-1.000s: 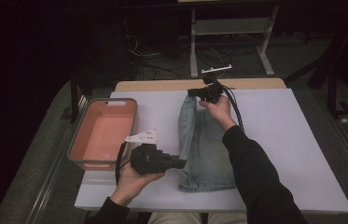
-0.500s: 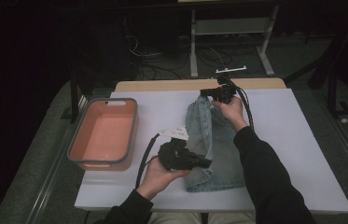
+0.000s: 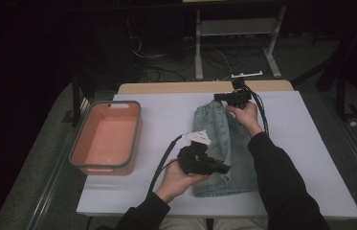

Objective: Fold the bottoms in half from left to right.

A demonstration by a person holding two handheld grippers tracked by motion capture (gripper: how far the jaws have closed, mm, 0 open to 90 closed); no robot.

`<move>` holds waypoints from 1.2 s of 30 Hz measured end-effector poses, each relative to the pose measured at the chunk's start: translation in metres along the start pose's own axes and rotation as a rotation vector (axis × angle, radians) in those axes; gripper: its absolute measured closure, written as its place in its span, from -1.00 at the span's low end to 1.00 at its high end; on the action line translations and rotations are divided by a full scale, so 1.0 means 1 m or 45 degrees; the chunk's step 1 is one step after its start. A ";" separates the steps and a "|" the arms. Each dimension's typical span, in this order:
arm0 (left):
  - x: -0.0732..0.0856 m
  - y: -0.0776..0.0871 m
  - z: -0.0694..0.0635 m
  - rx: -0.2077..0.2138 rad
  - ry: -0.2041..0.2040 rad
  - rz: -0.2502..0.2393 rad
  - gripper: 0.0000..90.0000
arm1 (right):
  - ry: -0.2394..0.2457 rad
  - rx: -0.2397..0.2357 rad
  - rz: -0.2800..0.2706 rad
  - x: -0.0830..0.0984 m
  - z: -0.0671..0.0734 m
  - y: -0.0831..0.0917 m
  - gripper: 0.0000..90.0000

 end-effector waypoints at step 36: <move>-0.019 -0.096 0.014 0.042 0.026 0.105 0.84 | 0.012 0.012 0.054 0.022 -0.033 0.010 0.86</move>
Point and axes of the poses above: each handheld gripper's, and its own axes: y roughly backward along the jaws, x roughly out of its underside, z roughly to its left, the point moved 1 cm from there along -y, roughly forward along the jaws, and after that the axes turned 11 degrees about y, right-handed, at the moved point
